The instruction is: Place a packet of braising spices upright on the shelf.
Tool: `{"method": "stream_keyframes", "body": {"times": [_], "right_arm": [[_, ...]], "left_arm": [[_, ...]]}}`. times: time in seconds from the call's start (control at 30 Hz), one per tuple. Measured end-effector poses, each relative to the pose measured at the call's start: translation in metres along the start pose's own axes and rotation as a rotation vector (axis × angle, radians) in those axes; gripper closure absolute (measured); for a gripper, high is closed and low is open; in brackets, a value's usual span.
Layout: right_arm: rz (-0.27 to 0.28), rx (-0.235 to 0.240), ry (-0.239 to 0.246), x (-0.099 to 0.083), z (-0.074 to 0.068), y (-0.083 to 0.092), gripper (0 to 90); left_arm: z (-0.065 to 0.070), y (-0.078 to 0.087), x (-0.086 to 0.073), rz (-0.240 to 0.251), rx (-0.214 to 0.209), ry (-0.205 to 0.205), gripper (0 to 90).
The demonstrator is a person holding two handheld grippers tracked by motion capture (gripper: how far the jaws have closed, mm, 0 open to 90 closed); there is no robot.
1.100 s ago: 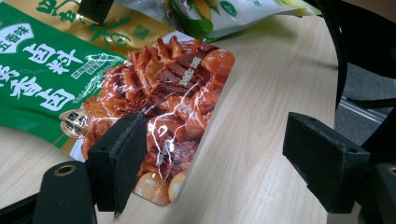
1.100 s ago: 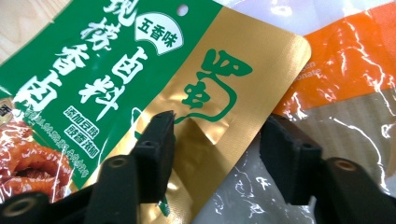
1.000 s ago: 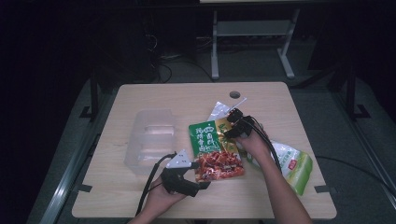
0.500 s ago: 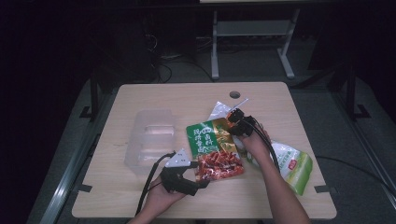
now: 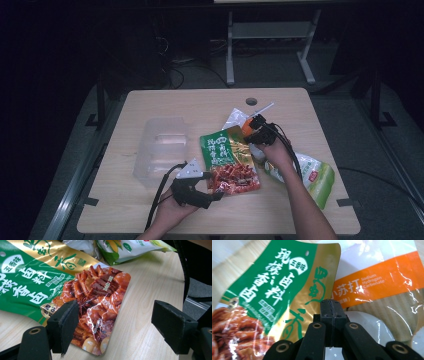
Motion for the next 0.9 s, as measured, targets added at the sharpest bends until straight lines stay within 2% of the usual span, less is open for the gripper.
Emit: {"method": "stream_keyframes", "body": {"times": [0.3, 0.4, 0.47, 0.5, 0.53, 0.63, 0.77, 0.8, 0.83, 0.87, 0.9], "right_arm": [[0.034, 0.057, -0.008, -0.001, -0.006, 0.017, 90.0], [0.057, 0.078, 0.014, 0.0, -0.012, 0.031, 90.0], [0.062, 0.067, 0.018, 0.0, -0.013, 0.034, 90.0], [0.095, 0.082, 0.022, 0.003, -0.017, 0.043, 90.0], [0.105, 0.085, 0.02, 0.004, -0.018, 0.048, 90.0], [0.108, 0.074, 0.022, 0.004, -0.019, 0.053, 90.0], [0.095, 0.053, 0.002, 0.001, -0.009, 0.042, 89.8], [0.065, 0.026, -0.003, -0.002, -0.002, 0.032, 78.5], [0.065, 0.026, -0.003, -0.002, -0.002, 0.032, 78.5], [0.047, 0.041, -0.048, -0.004, 0.003, 0.024, 64.3], [0.049, 0.042, -0.065, -0.005, 0.006, 0.021, 61.3]], "left_arm": [[-0.001, 0.0, 0.0, 0.005, 0.015, 0.006, 20.6], [-0.005, -0.001, 0.001, 0.014, 0.038, 0.018, 19.2], [-0.005, -0.001, 0.002, 0.02, 0.043, 0.022, 18.9], [-0.006, -0.003, 0.002, 0.027, 0.055, 0.022, 18.4], [-0.006, -0.005, 0.003, 0.035, 0.058, 0.03, 18.3], [-0.007, -0.01, 0.004, 0.032, 0.064, 0.045, 18.2], [-0.006, -0.017, 0.004, 0.018, 0.06, 0.045, 18.3], [-0.004, -0.017, 0.003, 0.009, 0.057, 0.032, 18.3], [-0.004, -0.017, 0.003, 0.009, 0.057, 0.032, 18.3], [-0.004, -0.017, 0.003, 0.006, 0.055, 0.022, 18.4], [-0.003, -0.017, 0.003, 0.016, 0.047, 0.033, 18.7]]}}
Point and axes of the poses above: each handheld gripper's, and its own axes: y roughly backward along the jaws, x roughly out of its top, z roughly to its right, the point moved 8 cm from there along -y, roughly forward along the jaws, and after that the axes turned 8 degrees about z, right-handed, at the moved point
